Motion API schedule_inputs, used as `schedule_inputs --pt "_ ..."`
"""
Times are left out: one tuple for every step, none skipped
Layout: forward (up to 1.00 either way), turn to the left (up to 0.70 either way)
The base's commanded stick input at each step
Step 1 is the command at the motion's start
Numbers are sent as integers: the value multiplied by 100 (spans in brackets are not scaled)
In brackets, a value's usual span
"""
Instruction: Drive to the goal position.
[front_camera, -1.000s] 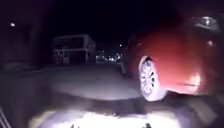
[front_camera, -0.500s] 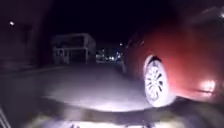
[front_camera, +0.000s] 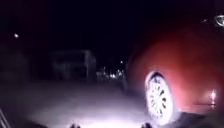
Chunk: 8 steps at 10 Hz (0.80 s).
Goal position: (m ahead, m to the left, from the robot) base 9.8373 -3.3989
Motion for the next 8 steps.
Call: schedule_inputs --pt "45 0" --pt "45 0" --pt "45 0" --pt "45 0" --pt "45 0" --pt "45 0" --pt "45 0" --pt "45 0"
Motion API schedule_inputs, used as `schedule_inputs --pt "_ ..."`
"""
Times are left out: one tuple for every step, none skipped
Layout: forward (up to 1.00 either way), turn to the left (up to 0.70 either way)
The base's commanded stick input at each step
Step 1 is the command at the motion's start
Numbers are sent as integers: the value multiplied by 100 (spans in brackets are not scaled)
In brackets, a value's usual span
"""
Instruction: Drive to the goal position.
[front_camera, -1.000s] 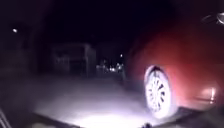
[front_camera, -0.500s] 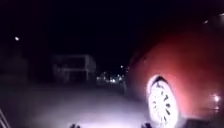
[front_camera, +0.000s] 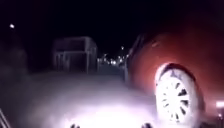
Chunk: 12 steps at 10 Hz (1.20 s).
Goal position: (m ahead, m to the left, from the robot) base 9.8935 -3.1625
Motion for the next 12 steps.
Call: schedule_inputs --pt "45 0" --pt "45 0" --pt "45 0" --pt "45 0" --pt "45 0" --pt "45 0" --pt "45 0" --pt "45 0" --pt "45 0" --pt "45 0" --pt "45 0" --pt "45 0"
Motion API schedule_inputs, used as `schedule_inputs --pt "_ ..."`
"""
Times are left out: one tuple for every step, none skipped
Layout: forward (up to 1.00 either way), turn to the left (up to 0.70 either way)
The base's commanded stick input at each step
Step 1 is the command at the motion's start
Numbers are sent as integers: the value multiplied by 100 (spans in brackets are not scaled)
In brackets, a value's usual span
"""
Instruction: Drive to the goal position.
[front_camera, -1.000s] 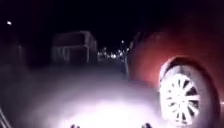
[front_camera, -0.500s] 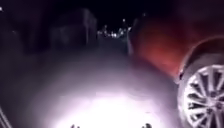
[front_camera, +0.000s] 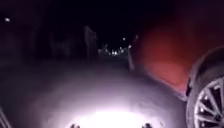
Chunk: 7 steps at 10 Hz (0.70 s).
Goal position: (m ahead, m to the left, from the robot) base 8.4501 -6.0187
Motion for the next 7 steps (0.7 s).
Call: schedule_inputs --pt "45 0" --pt "45 0" --pt "45 0" --pt "45 0" --pt "45 0" --pt "45 0" --pt "45 0"
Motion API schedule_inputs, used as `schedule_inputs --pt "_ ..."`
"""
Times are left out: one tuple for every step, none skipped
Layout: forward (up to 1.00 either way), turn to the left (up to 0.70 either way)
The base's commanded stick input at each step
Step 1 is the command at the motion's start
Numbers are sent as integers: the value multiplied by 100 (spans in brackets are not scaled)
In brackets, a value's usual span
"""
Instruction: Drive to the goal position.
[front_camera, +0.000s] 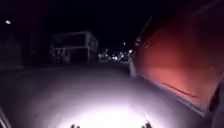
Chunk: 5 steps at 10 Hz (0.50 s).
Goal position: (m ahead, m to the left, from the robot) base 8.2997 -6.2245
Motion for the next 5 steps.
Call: schedule_inputs --pt "45 0" --pt "45 0" --pt "45 0" --pt "45 0" --pt "45 0"
